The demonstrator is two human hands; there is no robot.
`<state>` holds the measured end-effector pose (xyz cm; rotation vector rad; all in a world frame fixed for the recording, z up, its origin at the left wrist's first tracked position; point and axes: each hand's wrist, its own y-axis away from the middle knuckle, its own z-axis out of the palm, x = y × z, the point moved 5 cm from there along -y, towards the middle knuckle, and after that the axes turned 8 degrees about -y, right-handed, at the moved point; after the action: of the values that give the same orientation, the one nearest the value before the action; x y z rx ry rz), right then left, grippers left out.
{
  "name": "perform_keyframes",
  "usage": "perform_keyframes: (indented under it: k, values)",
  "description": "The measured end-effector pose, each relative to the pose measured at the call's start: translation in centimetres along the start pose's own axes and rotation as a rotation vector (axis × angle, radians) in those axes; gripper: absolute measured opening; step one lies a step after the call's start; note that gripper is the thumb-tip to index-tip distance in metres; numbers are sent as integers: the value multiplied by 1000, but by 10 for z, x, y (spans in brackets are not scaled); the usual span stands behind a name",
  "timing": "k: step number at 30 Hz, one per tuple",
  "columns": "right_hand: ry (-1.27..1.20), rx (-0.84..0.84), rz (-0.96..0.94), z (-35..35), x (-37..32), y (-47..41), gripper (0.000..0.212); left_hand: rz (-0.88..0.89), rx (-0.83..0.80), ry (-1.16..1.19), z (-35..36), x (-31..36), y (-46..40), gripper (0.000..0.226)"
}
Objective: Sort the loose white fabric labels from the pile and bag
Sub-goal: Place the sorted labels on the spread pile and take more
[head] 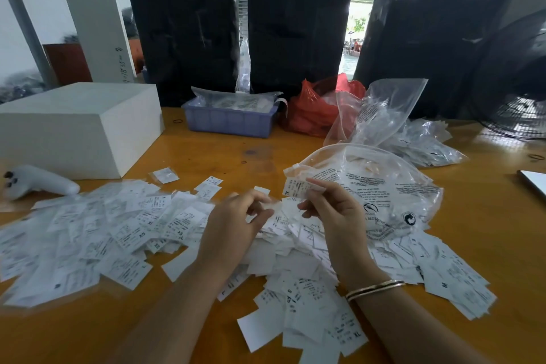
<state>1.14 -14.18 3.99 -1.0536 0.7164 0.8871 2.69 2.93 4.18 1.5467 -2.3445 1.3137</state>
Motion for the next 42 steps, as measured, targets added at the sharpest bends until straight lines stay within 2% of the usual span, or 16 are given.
perform_keyframes:
  k: [8, 16, 20, 24, 26, 33, 42]
  values:
    - [229, -65, -70, 7, 1, 3, 29, 40, 11, -1, 0, 1, 0, 18]
    - [355, -93, -46, 5, 5, 2, 33, 27, 8, 42, 1, 0, 0, 18]
    - [360, -129, -22, 5, 5, 2, 33, -44, 9, 190, 0, -2, -1, 9]
    - [416, -172, 1, 5, 8, 2, 32, -102, -67, 309, 3, -3, -1, 12]
    - [395, -163, 10, 5, 8, 1, 31, -123, -89, 350, 5, -4, -1, 12]
    - [94, 14, 28, -4, 6, -1, 24, -208, -51, 463, 1, -8, -3, 10]
    - [59, 26, 23, -2, 4, 1, 25, -191, -71, 463, 4, -7, -2, 8]
